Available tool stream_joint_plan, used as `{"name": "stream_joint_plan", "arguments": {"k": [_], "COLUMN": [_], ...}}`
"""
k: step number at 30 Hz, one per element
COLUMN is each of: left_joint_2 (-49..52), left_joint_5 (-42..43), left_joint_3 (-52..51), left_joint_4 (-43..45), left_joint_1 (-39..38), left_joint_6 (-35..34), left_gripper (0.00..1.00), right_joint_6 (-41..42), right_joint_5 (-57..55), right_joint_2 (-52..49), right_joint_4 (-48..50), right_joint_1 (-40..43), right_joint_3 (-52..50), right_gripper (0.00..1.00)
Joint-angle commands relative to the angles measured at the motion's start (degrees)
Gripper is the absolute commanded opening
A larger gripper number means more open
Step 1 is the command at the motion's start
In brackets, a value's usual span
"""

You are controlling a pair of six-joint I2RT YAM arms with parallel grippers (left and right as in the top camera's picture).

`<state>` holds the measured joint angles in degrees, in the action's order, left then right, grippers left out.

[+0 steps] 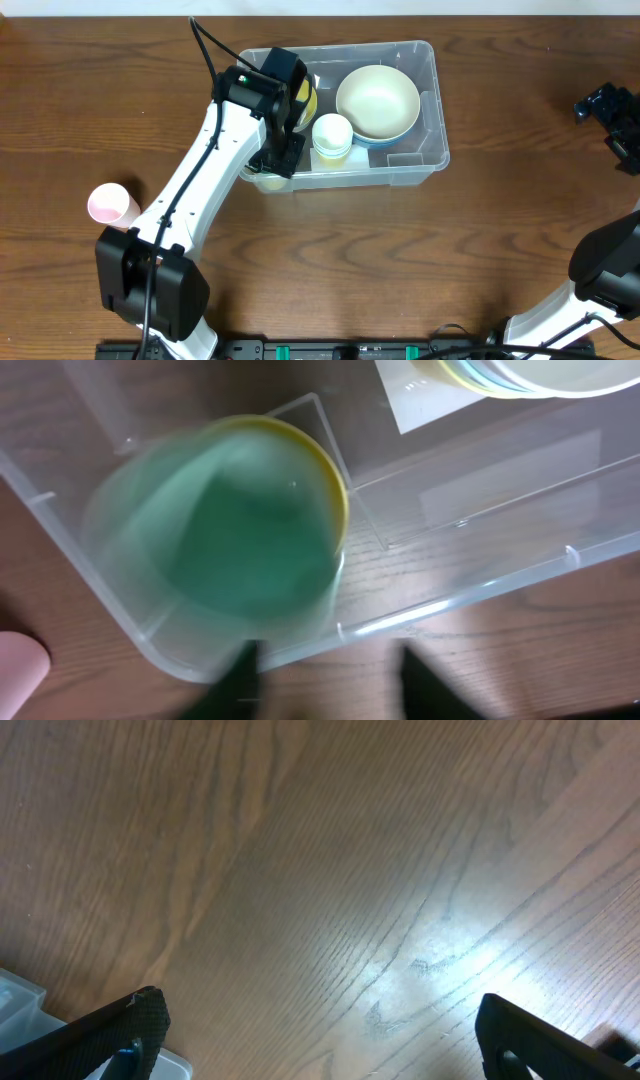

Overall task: Pack container
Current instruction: 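Carry the teal cup into the container and drop it into the yellow cup, then return the left gripper to the pink cup and grasp it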

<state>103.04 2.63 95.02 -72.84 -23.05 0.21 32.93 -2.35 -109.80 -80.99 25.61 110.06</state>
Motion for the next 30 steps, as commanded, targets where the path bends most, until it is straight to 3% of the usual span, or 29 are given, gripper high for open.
{"name": "stream_joint_plan", "arguments": {"k": [1,7,15,23,30], "left_joint_2": [0.3,0.2,-2.7,-5.7,-5.9], "left_joint_5": [-0.7,-0.9,-4.7,-8.7,-8.6], "left_joint_3": [0.6,7.0,21.9,18.8,9.0], "left_joint_4": [0.7,-0.9,-14.7,-22.2,-18.6], "left_joint_1": [0.2,1.2,5.6,16.5,24.8], "left_joint_6": [0.2,0.2,-4.3,-13.0,-14.3], "left_gripper": [0.90,0.93,0.92,0.92,0.92], "right_joint_6": [0.9,0.9,0.9,0.9,0.9], "right_joint_5": [-0.4,-0.4,-0.4,-0.4,-0.4], "right_joint_2": [0.3,0.3,0.3,0.3,0.3], "right_joint_4": [0.0,0.0,0.0,0.0,0.0], "right_joint_1": [-0.1,-0.1,-0.1,-0.1,-0.1], "right_joint_3": [-0.2,-0.2,-0.2,-0.2,-0.2], "right_gripper": [0.99,0.99,0.99,0.99,0.99]}}
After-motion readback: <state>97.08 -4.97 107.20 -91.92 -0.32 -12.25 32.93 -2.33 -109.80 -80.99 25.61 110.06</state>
